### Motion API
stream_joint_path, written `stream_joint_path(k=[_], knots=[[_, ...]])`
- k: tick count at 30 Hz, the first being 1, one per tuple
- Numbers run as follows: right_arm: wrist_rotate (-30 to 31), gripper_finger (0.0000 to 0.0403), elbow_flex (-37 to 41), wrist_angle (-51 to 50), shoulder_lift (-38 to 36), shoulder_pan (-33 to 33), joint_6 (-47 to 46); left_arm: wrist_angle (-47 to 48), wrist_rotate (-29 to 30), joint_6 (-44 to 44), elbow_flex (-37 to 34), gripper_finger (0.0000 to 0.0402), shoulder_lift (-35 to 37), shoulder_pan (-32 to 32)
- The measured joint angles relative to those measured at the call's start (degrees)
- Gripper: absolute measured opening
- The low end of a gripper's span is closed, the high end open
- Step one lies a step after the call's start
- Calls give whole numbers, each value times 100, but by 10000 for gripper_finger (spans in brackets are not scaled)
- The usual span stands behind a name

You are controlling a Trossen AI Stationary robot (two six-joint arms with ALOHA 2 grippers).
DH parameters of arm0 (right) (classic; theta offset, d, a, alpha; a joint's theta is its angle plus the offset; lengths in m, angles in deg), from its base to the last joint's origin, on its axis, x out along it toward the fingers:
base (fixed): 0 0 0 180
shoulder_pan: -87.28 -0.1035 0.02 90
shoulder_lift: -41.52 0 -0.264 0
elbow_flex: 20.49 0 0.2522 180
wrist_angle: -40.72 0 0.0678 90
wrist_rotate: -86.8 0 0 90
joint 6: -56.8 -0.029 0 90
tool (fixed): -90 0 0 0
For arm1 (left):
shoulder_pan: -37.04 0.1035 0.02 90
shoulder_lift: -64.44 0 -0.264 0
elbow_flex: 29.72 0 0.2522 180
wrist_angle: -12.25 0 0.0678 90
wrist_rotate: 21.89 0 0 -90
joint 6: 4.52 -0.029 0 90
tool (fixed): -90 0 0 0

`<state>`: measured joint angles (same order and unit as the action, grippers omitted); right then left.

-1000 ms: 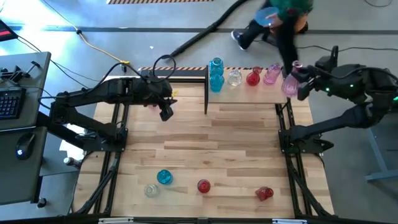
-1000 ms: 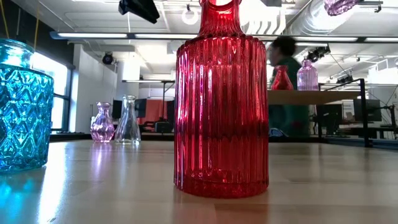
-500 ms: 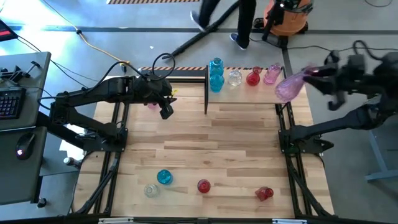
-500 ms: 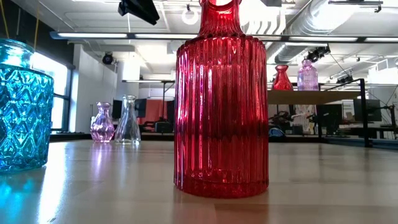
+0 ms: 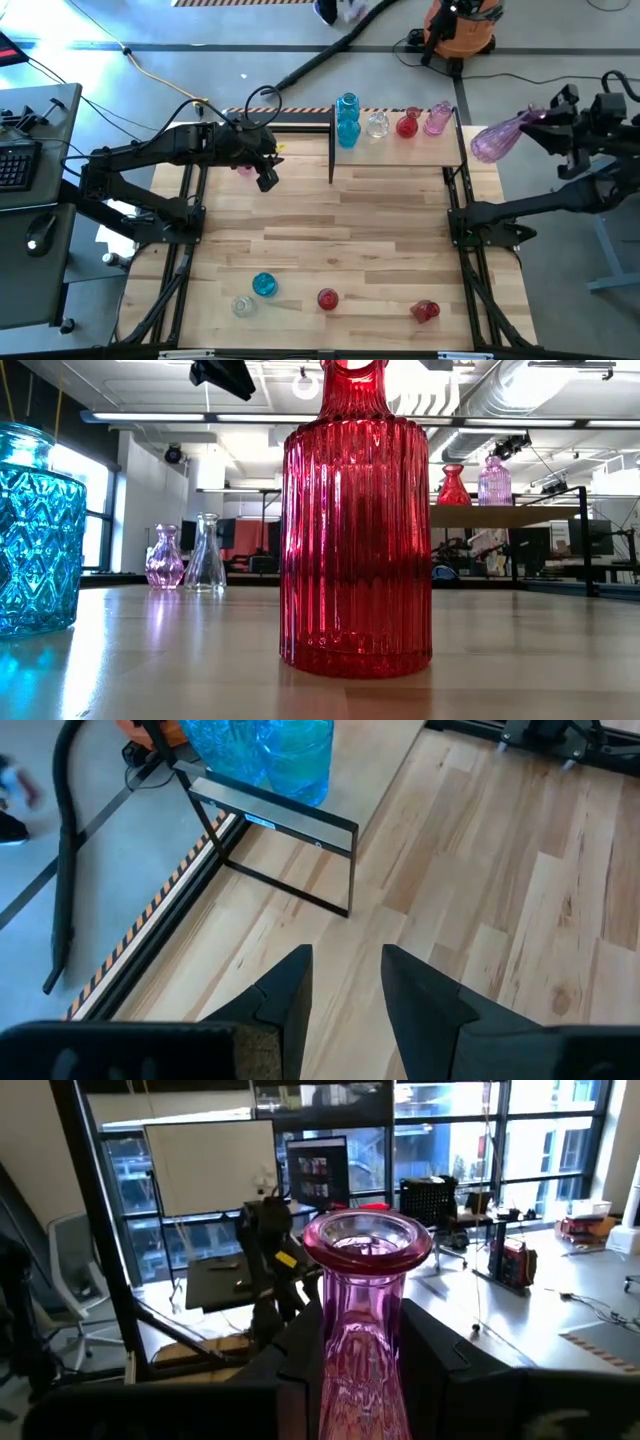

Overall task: Sort vases onto shelf
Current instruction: Put the bottom purple vase on the shelf aligned with the other purple vase

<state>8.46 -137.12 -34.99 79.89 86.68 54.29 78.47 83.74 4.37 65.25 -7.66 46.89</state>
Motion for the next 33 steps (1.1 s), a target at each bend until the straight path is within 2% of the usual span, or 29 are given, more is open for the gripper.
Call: stream_joint_path(k=[5, 12, 19, 33], knots=[[-77, 67, 763, 113, -390, -15, 14, 4, -1, 4, -1, 113, 0, 0], [-299, 67, 2272, 1171, -1126, -17, -5, 3, -1, 7, 0, 113, 0, 0], [-313, 67, 3479, 1810, -1652, -17, -312, 4, -1, 4, 0, 113, 0, 0], [-6, 67, 5147, 2711, -1870, -20, -748, 7, -3, -2, 0, 113, 0, 0]])
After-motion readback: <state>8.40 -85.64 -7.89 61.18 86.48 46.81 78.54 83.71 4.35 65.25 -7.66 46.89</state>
